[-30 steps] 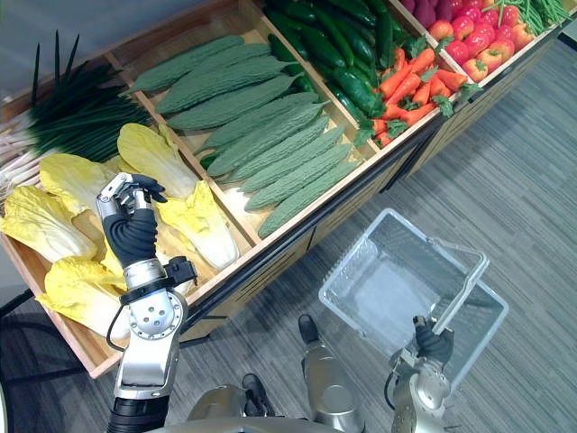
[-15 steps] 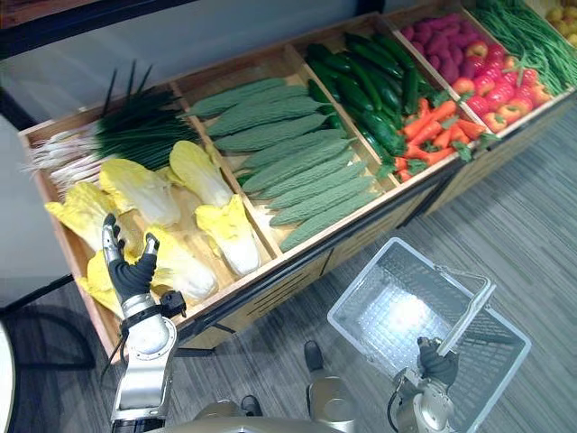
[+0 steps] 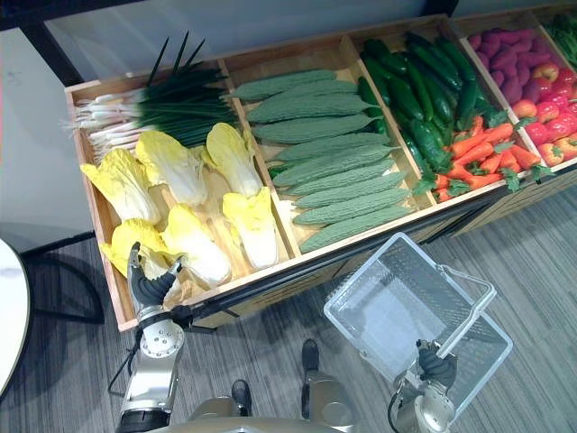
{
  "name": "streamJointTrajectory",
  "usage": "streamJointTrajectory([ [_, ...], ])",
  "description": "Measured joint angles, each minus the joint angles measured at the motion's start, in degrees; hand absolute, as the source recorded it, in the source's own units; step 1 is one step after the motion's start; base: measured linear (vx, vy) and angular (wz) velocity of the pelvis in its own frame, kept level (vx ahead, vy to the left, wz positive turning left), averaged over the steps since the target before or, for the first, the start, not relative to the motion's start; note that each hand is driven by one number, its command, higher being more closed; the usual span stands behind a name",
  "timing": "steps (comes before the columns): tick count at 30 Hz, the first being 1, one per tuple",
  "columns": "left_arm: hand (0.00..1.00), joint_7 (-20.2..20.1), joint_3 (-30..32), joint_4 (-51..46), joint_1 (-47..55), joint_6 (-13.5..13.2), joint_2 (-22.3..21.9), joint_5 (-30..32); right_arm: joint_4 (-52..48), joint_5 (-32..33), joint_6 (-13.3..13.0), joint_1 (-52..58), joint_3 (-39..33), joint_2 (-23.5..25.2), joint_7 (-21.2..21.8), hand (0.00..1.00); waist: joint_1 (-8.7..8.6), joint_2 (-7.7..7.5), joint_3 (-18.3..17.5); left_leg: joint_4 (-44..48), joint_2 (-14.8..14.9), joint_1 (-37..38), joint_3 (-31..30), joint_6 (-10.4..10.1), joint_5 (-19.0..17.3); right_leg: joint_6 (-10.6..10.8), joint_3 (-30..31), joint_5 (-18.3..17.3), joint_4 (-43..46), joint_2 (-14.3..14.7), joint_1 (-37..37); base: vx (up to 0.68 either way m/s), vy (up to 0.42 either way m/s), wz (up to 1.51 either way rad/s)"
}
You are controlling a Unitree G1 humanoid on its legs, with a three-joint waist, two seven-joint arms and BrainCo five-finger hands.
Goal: Pick vegetable in the basket
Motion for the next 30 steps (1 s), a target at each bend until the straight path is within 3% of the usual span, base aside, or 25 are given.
streamJointTrajectory([
  [4, 0.0, 0.17, -1.5, 7.07, -6.64, 0.79, 3.64, 3.54, 0.0, 0.5, -0.15, -1.32, 0.98, -0.45, 0.18, 1.0, -1.33, -0.93, 0.69, -0.89, -0.06, -1.12, 0.0, -0.16, 0.88, -0.57, 0.05, 0.48, 0.25, 0.04, -1.62, -0.04, -0.029, 0.01],
  [8, 0.0, -0.3, -2.31, 11.58, -11.43, 1.25, 4.43, 5.69, 0.01, 1.33, -0.9, -2.16, 1.03, -0.49, 0.93, 1.0, -1.77, -1.5, 2.57, -1.19, -0.12, -1.67, -0.2, -0.09, 0.9, -0.58, 0.2, 0.54, 0.41, 0.02, -1.82, -0.03, 0.002, -0.01],
  [9, 1.0, -0.46, -2.33, 12.76, -13.06, 1.3, 4.68, 6.43, 0.01, 1.61, -1.25, -2.71, 1.02, -0.53, 0.94, 1.0, -1.99, -1.58, 3.41, -1.21, -0.12, -1.73, -0.3, -0.09, 0.9, -0.58, 0.19, 0.53, 0.47, 0.01, -1.91, 0.0, 0.0, 0.0],
  [17, 1.0, -1.01, -1.98, 17.68, -20.89, 1.7, 9.09, 7.05, 0.08, 2.83, -2.26, -4.08, 0.5, -1.05, 0.86, 1.0, -2.78, -1.13, 6.13, -1.21, -0.37, -3.12, -0.81, -0.09, 1.59, -0.67, 0.02, 0.24, 2.08, -0.18, -4.39, 0.01, 0.008, 0.03],
  [25, 1.0, -1.56, -1.99, 17.44, -22.24, 0.53, 9.4, 4.97, 0.42, 3.82, -2.47, -4.46, 0.37, -1.03, 0.87, 1.0, -3.03, -1.12, 6.67, -2.84, -1.34, -3.54, -2.22, 0.18, 1.89, -0.21, -0.81, -0.02, 2.15, -1.2, -4.52, -0.02, 0.024, 0.08],
  [30, 1.0, -1.56, -2.31, 11.59, -17.94, 0.04, 8.21, 4.51, 2.83, 3.82, -2.58, -5.12, -0.78, -0.93, 0.81, 1.0, -3.5, -0.78, 7.36, -3.43, -1.52, -1.72, -3.06, 0.48, 2.55, 0.08, -1.32, -0.49, 2.07, -1.35, -3.1, 0.07, 0.03, 0.07],
])
